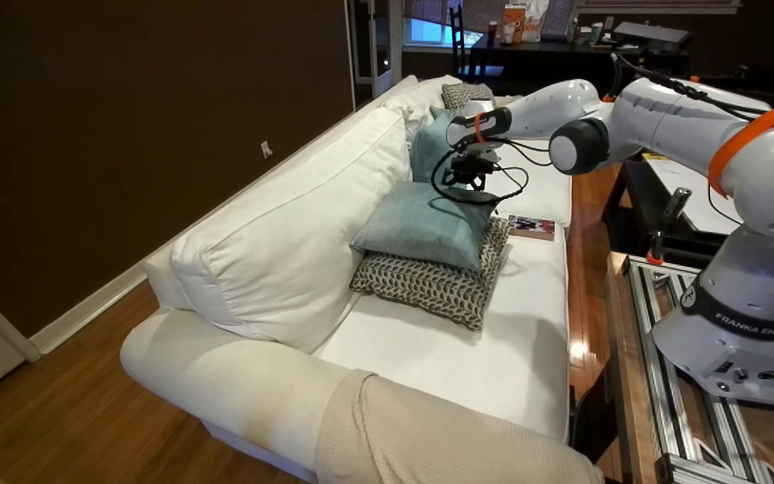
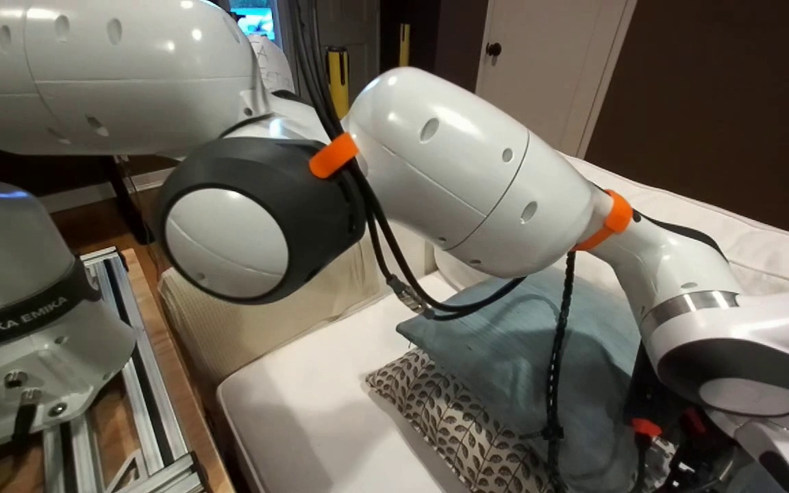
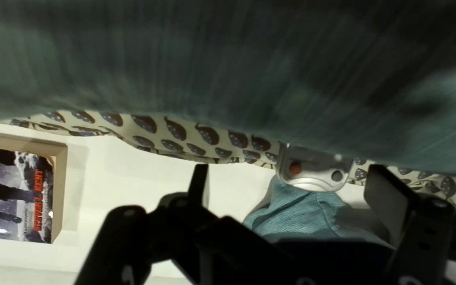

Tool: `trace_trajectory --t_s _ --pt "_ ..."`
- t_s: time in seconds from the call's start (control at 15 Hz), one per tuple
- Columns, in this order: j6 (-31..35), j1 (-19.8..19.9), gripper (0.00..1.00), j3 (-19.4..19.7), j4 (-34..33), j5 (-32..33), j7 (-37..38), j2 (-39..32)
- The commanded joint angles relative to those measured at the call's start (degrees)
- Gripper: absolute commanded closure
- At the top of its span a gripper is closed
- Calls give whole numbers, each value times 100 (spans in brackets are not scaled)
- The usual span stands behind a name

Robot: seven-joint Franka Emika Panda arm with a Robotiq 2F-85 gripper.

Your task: Take out the remote in between the pillows

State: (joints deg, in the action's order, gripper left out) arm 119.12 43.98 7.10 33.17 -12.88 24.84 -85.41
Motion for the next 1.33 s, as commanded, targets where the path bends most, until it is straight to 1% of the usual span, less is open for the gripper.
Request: trace_trajectory --t_s 0.0,0.27,0.73,0.8,0.93,1.0,1.27 --pt "449 -24 0 -164 202 21 50 0" --pt "332 -25 0 -263 274 -31 87 1" --pt "298 -51 0 -196 401 -7 282 5" --pt "280 -54 20 -195 415 -8 290 7" --pt "299 -58 32 -193 437 -14 325 7" --pt "308 -55 42 -194 442 -19 345 7" --pt "299 -50 73 -186 438 -13 379 10"
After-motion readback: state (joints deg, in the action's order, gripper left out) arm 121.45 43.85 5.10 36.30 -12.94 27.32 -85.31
